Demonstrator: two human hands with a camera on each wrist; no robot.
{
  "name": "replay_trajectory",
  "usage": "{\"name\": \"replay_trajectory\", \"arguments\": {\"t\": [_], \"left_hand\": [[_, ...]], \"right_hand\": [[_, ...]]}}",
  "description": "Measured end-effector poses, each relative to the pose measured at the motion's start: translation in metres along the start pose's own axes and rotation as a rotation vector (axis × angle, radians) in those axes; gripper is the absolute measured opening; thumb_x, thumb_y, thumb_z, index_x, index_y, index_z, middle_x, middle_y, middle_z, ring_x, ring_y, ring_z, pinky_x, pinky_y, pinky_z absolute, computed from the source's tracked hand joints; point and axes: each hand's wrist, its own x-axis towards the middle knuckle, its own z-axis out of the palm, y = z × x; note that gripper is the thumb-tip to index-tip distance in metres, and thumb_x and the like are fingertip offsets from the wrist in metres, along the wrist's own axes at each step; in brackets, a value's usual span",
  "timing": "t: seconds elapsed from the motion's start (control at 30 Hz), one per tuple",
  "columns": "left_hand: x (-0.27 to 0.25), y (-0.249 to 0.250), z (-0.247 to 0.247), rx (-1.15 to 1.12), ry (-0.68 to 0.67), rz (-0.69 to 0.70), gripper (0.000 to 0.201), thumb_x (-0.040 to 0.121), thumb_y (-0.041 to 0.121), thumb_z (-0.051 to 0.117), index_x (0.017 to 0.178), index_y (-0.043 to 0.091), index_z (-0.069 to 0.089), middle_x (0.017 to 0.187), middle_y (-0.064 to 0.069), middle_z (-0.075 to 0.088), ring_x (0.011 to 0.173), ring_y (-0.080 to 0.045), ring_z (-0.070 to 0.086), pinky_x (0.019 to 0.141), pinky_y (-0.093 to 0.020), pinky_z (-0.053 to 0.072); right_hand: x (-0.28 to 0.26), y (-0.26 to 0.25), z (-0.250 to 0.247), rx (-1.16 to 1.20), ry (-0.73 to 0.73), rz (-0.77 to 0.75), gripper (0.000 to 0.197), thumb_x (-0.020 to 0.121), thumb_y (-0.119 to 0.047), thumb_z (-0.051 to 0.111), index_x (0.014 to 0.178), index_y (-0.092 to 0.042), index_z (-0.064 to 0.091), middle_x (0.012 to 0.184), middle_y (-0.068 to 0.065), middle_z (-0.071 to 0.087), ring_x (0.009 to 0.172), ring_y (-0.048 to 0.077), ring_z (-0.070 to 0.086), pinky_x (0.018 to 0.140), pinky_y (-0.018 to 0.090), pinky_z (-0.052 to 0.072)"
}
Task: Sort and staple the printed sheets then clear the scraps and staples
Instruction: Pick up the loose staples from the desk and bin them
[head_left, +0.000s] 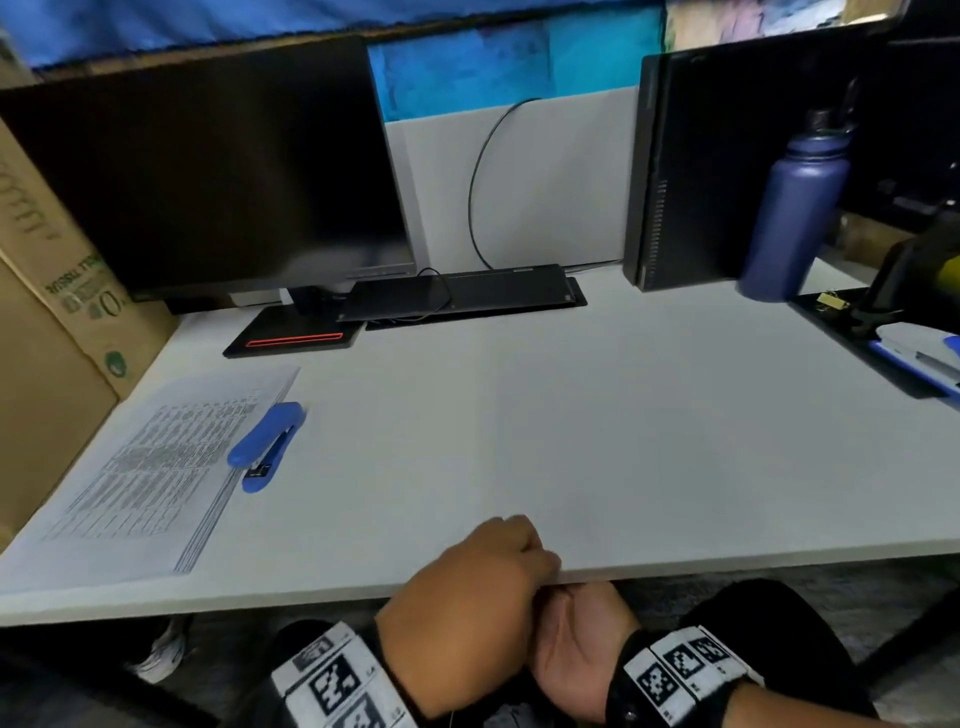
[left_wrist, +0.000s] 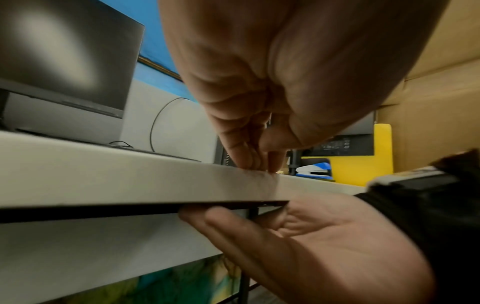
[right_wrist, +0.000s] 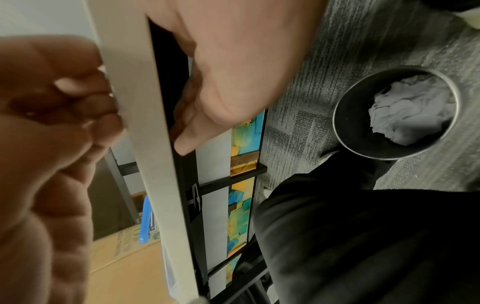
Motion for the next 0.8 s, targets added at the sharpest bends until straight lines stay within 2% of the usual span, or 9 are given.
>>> {"name": "replay_trajectory", "arguments": {"t": [0.1,0.27,0.33,0.4,0.5,0.6,0.67,0.73,0.8], "left_hand": [[-0.009,0.006,-0.004,-0.277,-0.022,0.028,0.054,0.088,0.011,0.044,0.134,0.032,0.06,0.12,0.007,0.054,0.112,-0.006,0.052,0.098,-0.021,0.044],[0.002,-0.024,-0.021,-0.388,0.235,-0.112,0.052,0.083,0.011,0.041,0.127,0.018,0.068,0.12,0.005,0.062,0.113,-0.005,0.057,0.101,-0.006,0.037],[0.013,-0.043,-0.026,-0.3,0.206,-0.183,0.048,0.093,0.007,0.043,0.136,0.015,0.061,0.13,0.001,0.058,0.122,-0.01,0.054,0.104,-0.009,0.034],[0.024,-0.052,-0.026,-0.185,0.097,-0.191,0.054,0.093,-0.003,0.043,0.144,0.013,0.053,0.142,-0.003,0.05,0.132,-0.018,0.047,0.11,-0.02,0.033],[0.029,-0.041,-0.013,-0.042,-0.002,-0.057,0.057,0.089,0.0,0.048,0.145,0.01,0.045,0.15,-0.006,0.043,0.141,-0.024,0.039,0.115,-0.028,0.033],[0.008,-0.023,0.009,0.085,-0.028,0.024,0.064,0.094,0.016,0.046,0.156,0.018,0.032,0.165,0.0,0.024,0.152,-0.018,0.021,0.123,-0.033,0.025],[-0.006,-0.013,0.015,0.02,0.033,0.02,0.054,0.096,0.032,0.039,0.15,0.028,0.045,0.16,0.008,0.036,0.148,-0.009,0.032,0.122,-0.034,0.03],[-0.017,-0.007,0.011,-0.243,0.105,-0.055,0.037,0.099,0.043,0.046,0.132,0.041,0.062,0.143,0.025,0.054,0.134,0.007,0.046,0.12,-0.028,0.033],[-0.024,-0.012,0.005,-0.374,0.092,-0.101,0.032,0.096,0.043,0.051,0.122,0.049,0.068,0.132,0.034,0.058,0.124,0.018,0.048,0.115,-0.018,0.033]], "right_hand": [[0.004,0.002,-0.005,0.056,-0.005,-0.014,0.022,0.082,-0.016,0.05,0.099,-0.009,0.062,0.085,0.014,0.059,0.083,0.024,0.058,0.081,0.03,0.043],[0.008,-0.004,-0.003,-0.05,0.042,0.032,0.035,0.096,-0.021,0.056,0.12,0.004,0.063,0.114,0.027,0.07,0.096,0.038,0.073,0.069,0.048,0.062],[0.009,-0.007,-0.005,-0.065,0.083,0.081,0.044,0.098,-0.03,0.056,0.123,0.006,0.06,0.117,0.03,0.068,0.108,0.041,0.068,0.075,0.054,0.061],[0.008,-0.008,-0.006,-0.079,0.089,0.112,0.047,0.099,-0.033,0.055,0.122,0.007,0.06,0.115,0.031,0.068,0.114,0.04,0.065,0.08,0.054,0.058],[0.007,-0.006,-0.005,-0.091,0.073,0.098,0.044,0.096,-0.029,0.055,0.125,0.004,0.061,0.119,0.028,0.068,0.116,0.039,0.063,0.08,0.051,0.06],[0.007,-0.004,-0.008,-0.082,0.062,0.077,0.05,0.081,-0.025,0.065,0.122,0.003,0.065,0.122,0.023,0.068,0.111,0.034,0.066,0.085,0.043,0.058],[0.002,-0.005,-0.007,-0.071,-0.007,0.105,0.049,0.07,-0.016,0.081,0.112,0.007,0.068,0.112,0.02,0.07,0.096,0.032,0.071,0.082,0.033,0.056],[-0.006,-0.007,-0.001,-0.025,-0.123,0.154,0.037,0.055,0.002,0.088,0.086,0.008,0.069,0.082,0.015,0.065,0.067,0.027,0.068,0.069,0.024,0.051],[-0.009,-0.007,0.008,0.03,-0.106,0.16,0.021,0.067,-0.004,0.077,0.082,0.008,0.068,0.071,0.016,0.063,0.056,0.029,0.065,0.06,0.031,0.057]]}}
